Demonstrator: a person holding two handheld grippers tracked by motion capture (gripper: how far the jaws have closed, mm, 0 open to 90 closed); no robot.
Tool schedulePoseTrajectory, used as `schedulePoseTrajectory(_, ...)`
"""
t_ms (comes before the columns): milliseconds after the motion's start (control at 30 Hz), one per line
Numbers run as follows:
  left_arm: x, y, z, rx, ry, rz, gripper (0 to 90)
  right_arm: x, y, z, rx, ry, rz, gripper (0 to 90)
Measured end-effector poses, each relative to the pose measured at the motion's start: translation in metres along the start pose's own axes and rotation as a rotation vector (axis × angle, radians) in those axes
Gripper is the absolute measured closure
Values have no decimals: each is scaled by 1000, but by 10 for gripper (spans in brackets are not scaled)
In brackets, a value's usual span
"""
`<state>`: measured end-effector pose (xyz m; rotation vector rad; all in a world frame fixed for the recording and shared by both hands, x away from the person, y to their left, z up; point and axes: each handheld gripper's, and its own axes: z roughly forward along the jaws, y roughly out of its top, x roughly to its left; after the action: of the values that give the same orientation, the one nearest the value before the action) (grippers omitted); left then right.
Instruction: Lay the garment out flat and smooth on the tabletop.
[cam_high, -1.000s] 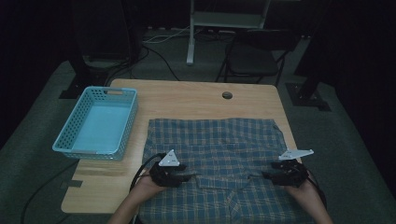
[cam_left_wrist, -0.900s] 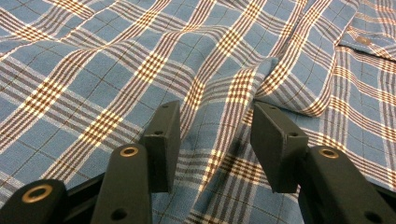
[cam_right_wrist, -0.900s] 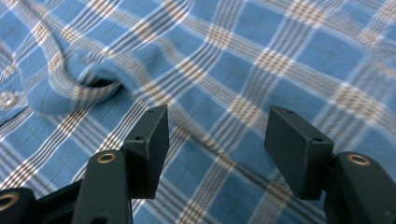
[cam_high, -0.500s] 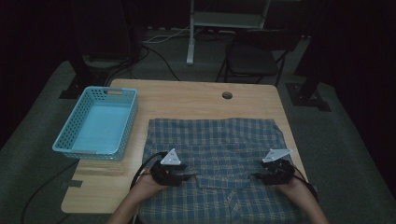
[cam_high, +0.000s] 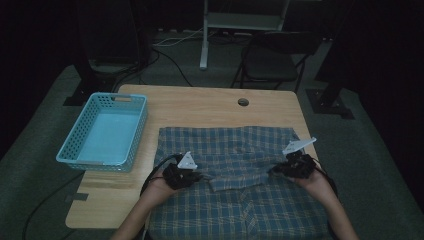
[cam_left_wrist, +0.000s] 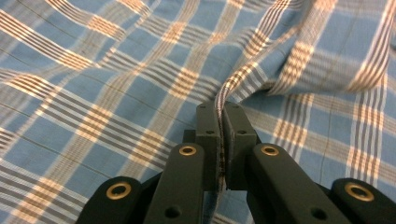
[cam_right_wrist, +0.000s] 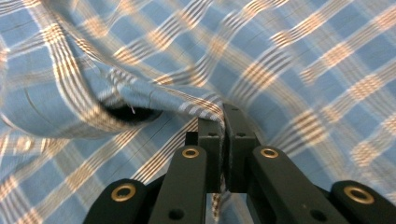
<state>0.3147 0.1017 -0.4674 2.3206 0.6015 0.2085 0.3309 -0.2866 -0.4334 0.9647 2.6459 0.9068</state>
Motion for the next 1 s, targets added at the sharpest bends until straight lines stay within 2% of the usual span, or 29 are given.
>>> schedulePoseTrajectory(33,1,1,-1,-5,-10,-10,849,-7,4,-1,-1,-2,31,875)
schedulePoseTrajectory(67,0,3,-2,-7,-1,-10,761,-11,6,0,0,-4,49,875)
schedulePoseTrajectory(100,0,4,-3,3,8,-9,631,-18,9,1,7,-11,69,875)
schedulePoseTrajectory(133,0,4,-3,3,8,-9,586,-23,11,4,19,-12,93,875)
schedulePoseTrajectory(167,-1,6,-5,15,16,-7,564,-31,13,8,24,2,134,875)
schedulePoseTrajectory(367,6,2,-6,43,25,-78,409,-58,13,28,44,48,255,875)
schedulePoseTrajectory(433,10,0,-4,61,48,-89,401,-65,10,32,35,72,299,875)
schedulePoseTrajectory(467,12,0,-3,69,65,-91,402,-67,9,35,34,73,300,875)
schedulePoseTrajectory(500,12,0,-3,69,65,-91,437,-67,9,35,34,73,300,875)
schedulePoseTrajectory(533,15,-2,-3,67,62,-54,437,-69,8,36,33,80,314,875)
schedulePoseTrajectory(567,16,-3,-2,56,42,-47,592,-72,5,38,24,99,332,874)
schedulePoseTrajectory(600,19,-4,-2,49,29,-50,638,-73,4,38,16,110,334,874)
schedulePoseTrajectory(667,25,-5,0,33,37,-84,741,-74,2,37,6,127,341,874)
schedulePoseTrajectory(700,29,-6,0,27,55,-94,797,-74,0,36,3,137,346,874)
schedulePoseTrajectory(767,35,-7,1,11,108,-126,854,-73,-3,35,6,142,345,875)
schedulePoseTrajectory(833,42,-8,1,-8,121,-155,869,-72,-8,33,5,151,341,875)
schedulePoseTrajectory(867,44,-9,3,-8,114,-164,872,-70,-11,33,13,152,334,875)
schedulePoseTrajectory(933,44,-10,7,4,99,-156,873,-64,-19,32,18,160,326,876)
schedulePoseTrajectory(1000,43,-11,6,10,60,-151,875,-59,-28,29,5,171,330,877)
